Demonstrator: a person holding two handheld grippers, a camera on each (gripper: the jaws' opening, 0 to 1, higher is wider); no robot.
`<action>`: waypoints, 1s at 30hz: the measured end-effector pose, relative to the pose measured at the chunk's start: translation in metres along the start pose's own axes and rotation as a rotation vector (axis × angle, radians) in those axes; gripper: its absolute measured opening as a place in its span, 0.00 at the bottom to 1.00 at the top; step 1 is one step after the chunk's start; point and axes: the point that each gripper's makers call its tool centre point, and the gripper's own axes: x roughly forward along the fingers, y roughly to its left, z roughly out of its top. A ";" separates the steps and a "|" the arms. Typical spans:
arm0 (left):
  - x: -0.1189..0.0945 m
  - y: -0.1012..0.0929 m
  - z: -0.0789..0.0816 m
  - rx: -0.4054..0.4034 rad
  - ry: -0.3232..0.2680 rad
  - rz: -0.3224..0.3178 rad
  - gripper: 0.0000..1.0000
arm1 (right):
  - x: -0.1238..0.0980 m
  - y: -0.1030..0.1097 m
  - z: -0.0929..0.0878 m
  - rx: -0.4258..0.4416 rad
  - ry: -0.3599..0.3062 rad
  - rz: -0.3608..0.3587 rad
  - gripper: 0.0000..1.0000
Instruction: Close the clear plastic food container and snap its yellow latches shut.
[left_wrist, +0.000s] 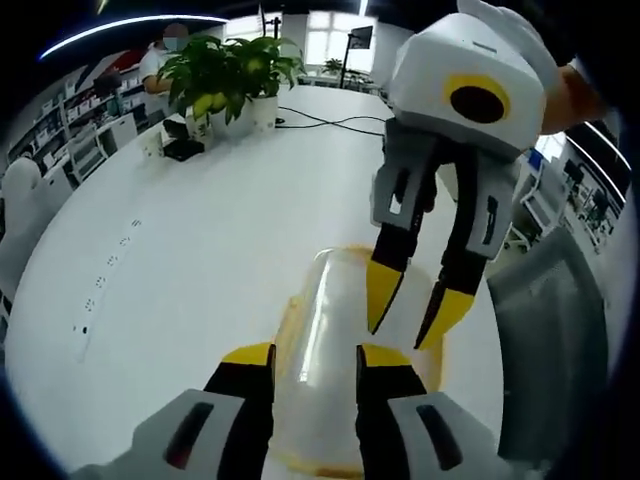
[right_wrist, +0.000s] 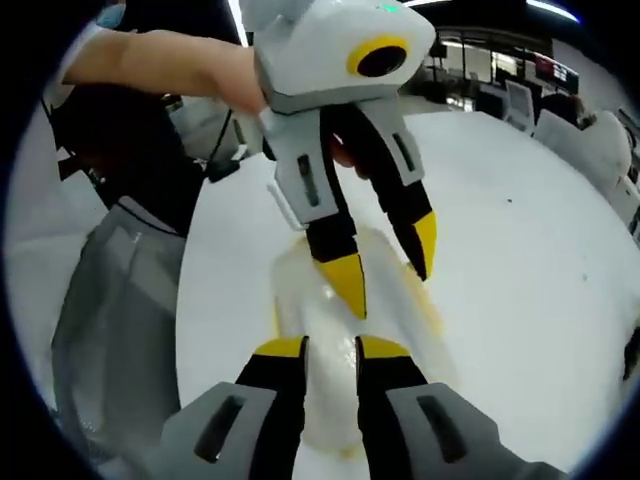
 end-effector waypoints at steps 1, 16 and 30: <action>0.000 0.000 0.001 -0.005 -0.002 -0.004 0.25 | 0.000 0.000 0.000 0.000 -0.001 0.000 0.15; 0.000 0.002 0.002 -0.003 -0.001 0.012 0.23 | -0.001 0.011 -0.001 -0.017 0.003 0.027 0.31; 0.001 0.003 0.001 0.012 0.016 -0.018 0.23 | 0.007 0.018 -0.009 -0.258 0.067 -0.164 0.36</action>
